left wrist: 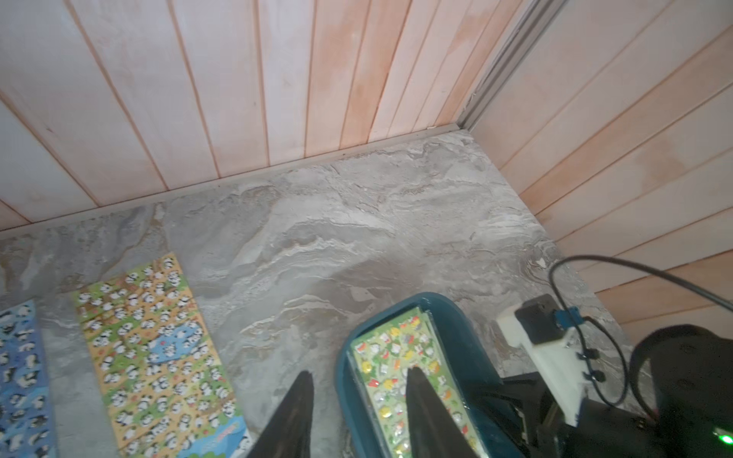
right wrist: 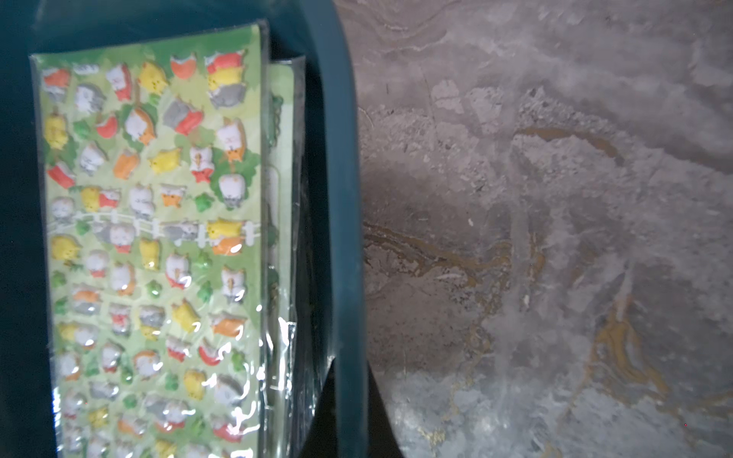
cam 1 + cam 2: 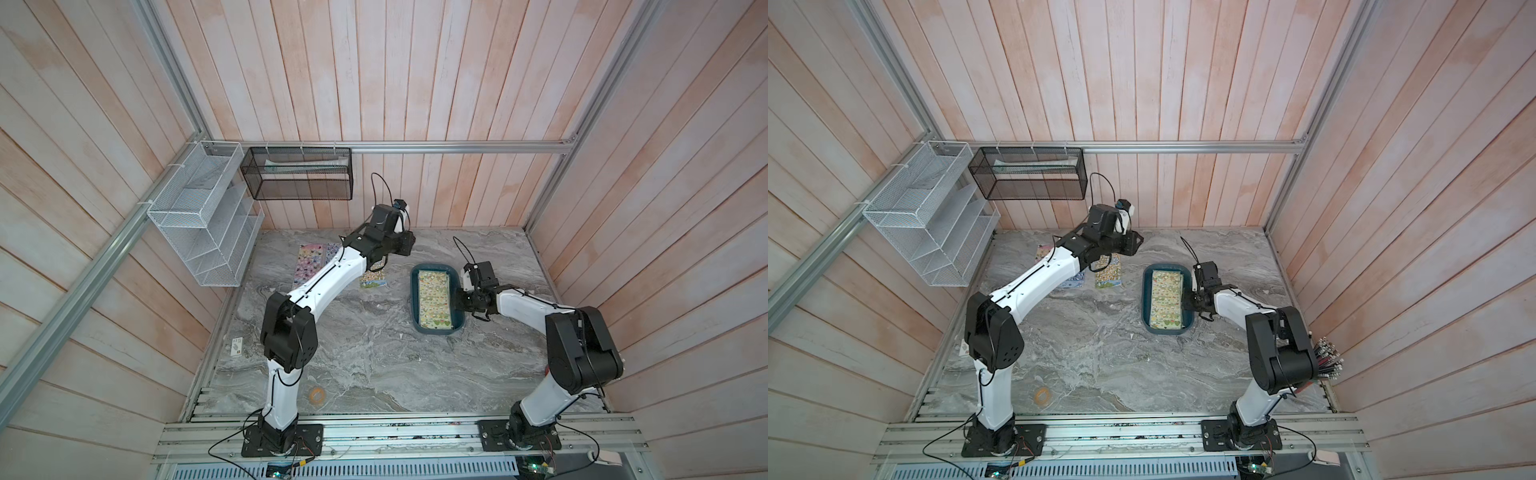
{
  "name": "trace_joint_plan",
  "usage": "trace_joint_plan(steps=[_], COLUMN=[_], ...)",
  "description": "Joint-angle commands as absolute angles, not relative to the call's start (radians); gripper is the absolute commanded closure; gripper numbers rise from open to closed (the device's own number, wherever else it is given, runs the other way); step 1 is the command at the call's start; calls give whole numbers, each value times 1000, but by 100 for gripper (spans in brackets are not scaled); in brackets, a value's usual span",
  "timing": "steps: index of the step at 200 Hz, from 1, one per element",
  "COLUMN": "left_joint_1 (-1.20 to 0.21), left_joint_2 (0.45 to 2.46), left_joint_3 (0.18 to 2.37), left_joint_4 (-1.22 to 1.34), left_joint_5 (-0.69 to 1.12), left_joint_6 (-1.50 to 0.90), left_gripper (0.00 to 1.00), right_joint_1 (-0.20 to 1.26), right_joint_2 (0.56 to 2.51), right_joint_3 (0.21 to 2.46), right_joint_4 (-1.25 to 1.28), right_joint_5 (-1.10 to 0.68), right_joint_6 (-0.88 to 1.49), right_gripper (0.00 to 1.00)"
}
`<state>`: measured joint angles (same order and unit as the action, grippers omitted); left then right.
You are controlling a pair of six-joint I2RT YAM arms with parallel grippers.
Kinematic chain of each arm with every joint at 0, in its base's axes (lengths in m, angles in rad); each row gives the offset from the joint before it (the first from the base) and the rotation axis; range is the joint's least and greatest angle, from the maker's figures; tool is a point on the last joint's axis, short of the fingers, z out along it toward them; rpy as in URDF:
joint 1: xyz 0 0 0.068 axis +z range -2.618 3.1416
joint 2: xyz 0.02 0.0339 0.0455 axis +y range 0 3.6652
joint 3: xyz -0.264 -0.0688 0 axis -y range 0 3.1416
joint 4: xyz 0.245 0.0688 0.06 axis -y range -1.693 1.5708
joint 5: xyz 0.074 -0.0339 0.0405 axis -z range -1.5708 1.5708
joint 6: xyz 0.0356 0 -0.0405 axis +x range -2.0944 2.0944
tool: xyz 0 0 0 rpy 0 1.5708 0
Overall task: Take the stickers out of the storage box
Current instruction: Place the sticker at the center of the board, then pick up the sticker from the storage box.
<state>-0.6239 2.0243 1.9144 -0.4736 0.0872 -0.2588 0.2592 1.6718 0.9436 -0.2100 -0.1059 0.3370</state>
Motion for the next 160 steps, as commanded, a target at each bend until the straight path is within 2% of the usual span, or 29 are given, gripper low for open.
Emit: trace_joint_plan(steps=[1, 57, 160], left_joint_1=[-680, -802, -835], left_joint_2=[2055, 2166, 2348], left_joint_3=[1904, 1956, 2036], left_joint_4=[-538, -584, -638], left_joint_5=[-6, -75, -121], left_joint_6=[-326, -367, -407], left_gripper=[58, 48, 38], right_joint_1=[258, 231, 211], right_joint_2=[1655, 1632, 1586], right_joint_3=[962, 956, 944], right_joint_4=[-189, -201, -208], right_joint_5=[-113, -96, -81], right_joint_6=[338, 335, 334], right_gripper=[95, 95, 94])
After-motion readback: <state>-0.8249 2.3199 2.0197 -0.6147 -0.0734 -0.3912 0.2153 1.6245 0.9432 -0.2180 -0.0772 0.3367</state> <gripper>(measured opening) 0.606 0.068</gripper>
